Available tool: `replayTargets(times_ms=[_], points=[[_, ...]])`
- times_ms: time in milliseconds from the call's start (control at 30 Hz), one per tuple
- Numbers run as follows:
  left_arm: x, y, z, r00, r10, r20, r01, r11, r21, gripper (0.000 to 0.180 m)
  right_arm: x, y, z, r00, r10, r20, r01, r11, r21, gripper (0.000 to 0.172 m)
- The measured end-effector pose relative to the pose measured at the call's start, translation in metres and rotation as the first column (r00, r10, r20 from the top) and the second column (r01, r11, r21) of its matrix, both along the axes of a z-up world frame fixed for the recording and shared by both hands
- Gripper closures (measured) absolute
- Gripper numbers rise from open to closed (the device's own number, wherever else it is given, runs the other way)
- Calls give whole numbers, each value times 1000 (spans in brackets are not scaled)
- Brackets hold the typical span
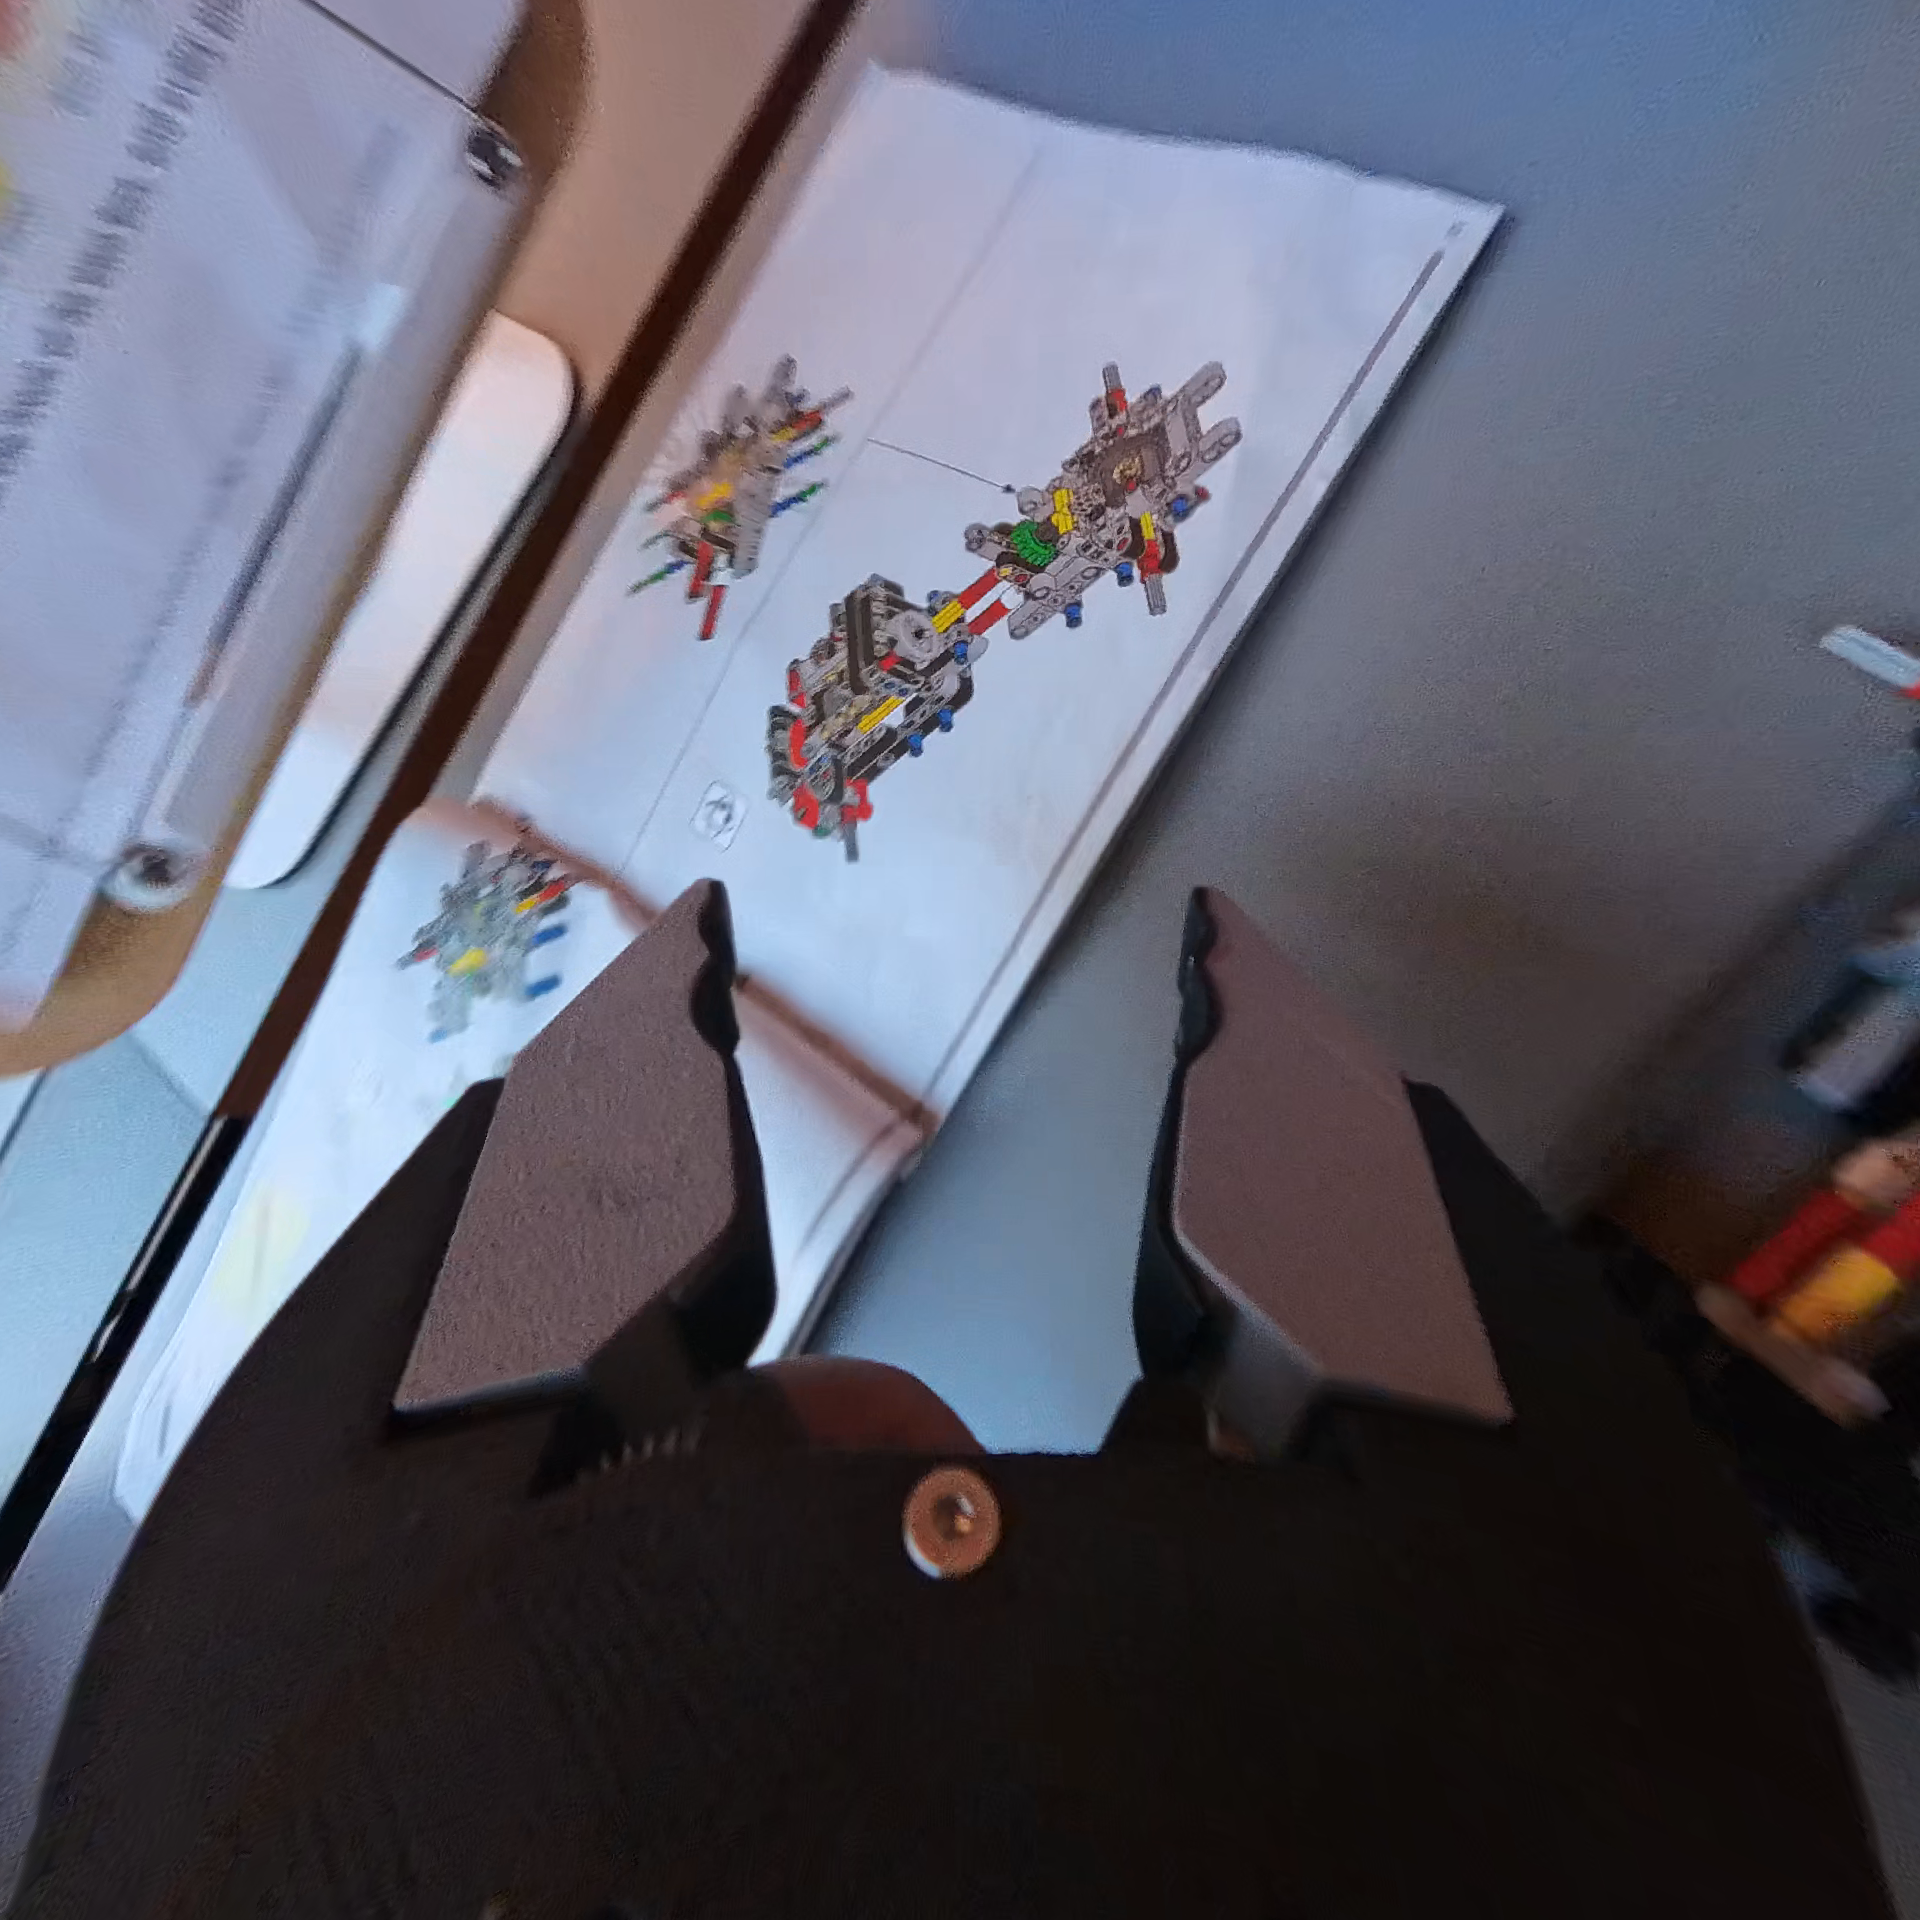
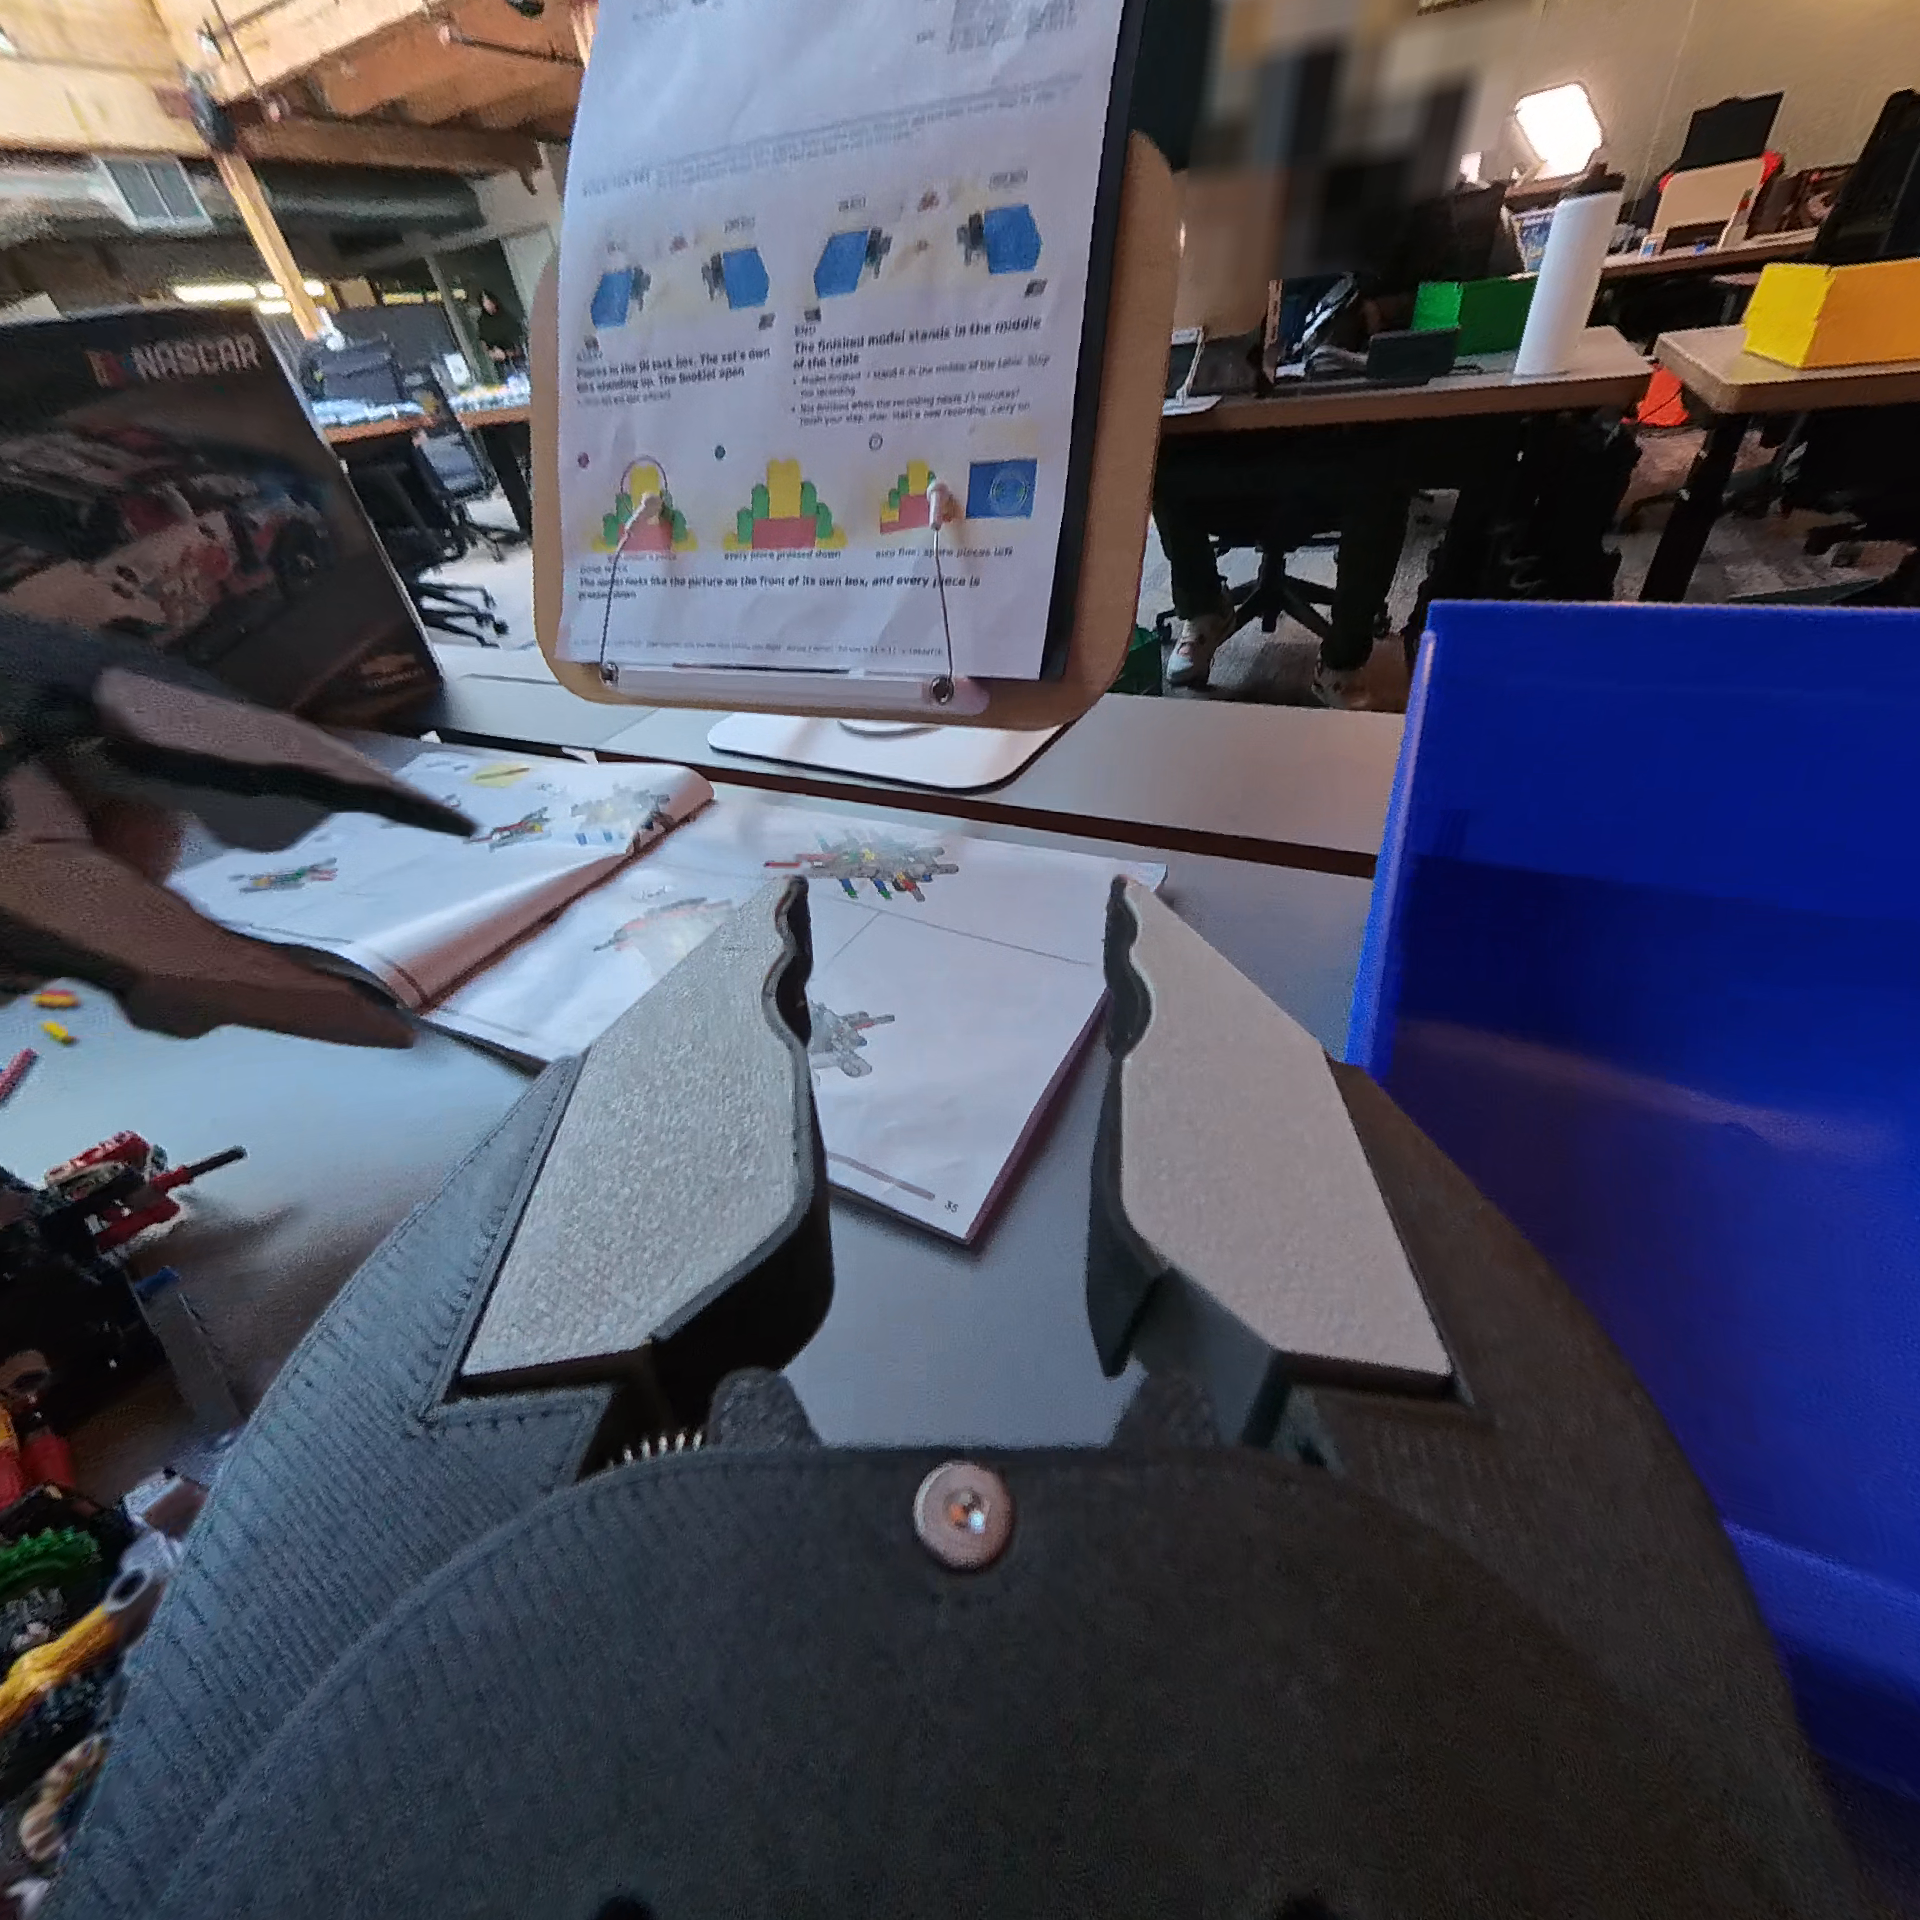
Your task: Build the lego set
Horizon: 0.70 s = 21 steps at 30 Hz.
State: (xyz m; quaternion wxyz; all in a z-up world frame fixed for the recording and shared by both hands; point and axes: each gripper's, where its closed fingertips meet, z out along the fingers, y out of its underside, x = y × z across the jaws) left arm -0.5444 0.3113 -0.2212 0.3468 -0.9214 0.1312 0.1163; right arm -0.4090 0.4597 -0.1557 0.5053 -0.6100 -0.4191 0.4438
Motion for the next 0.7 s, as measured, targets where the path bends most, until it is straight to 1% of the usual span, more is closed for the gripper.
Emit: replayTargets(times_ms=[67, 133, 200, 267, 300, 367, 400, 467, 533, 633, 700], points=[[-2, 19, -21, 999, -1, 32, 4, 995, -105, 94, -3, -1, -7, 999, 18, 28, -18, 1000, 5, 118], [-8, 28, -39, 994, 57, 97, -38, 981, -193, 90, -5, -4, -14, 997, 48, 56, -48, 999, 2, 121], [-9, 35, -46, 965, 154, 213, -106, 969, -221, 93, -4, -2, -17, 996, 49, 68, -49, 999, 0, 121], [3, 48, -47, 922, 201, 330, -135, 968, -212, 93, -2, 0, -15, 997, 52, 60, -52, 999, 2, 121], [6, 54, -47, 922, 209, 327, -147, 968, -204, 90, -1, 2, -16, 997, 47, 57, -48, 999, 4, 122], [-1, 67, -44, 945, 248, 215, -213, 961, -174, 90, -1, 4, -19, 997, 45, 61, -45, 999, 1, 122], [-1, 71, -43, 950, 254, 183, -226, 961, -162, 91, -1, 4, -22, 996, 51, 68, -51, 999, -2, 122], [11, 83, -40, 949, 223, 223, -201, 972, -119, 94, -2, 2, -26, 995, 60, 85, -61, 998, 6, 124], [14, 82, -51, 954, 220, 203, -190, 969, -157, 92, -4, 1, -27, 994, 62, 94, -65, 998, 24, 124], [17, 84, -52, 953, 219, 210, -194, 972, -134, 98, -6, -3, -26, 993, 67, 95, -72, 996, 52, 126], [18, 84, -51, 958, 212, 192, -188, 973, -134, 97, -8, -5, -26, 993, 65, 102, -73, 995, 71, 126]])
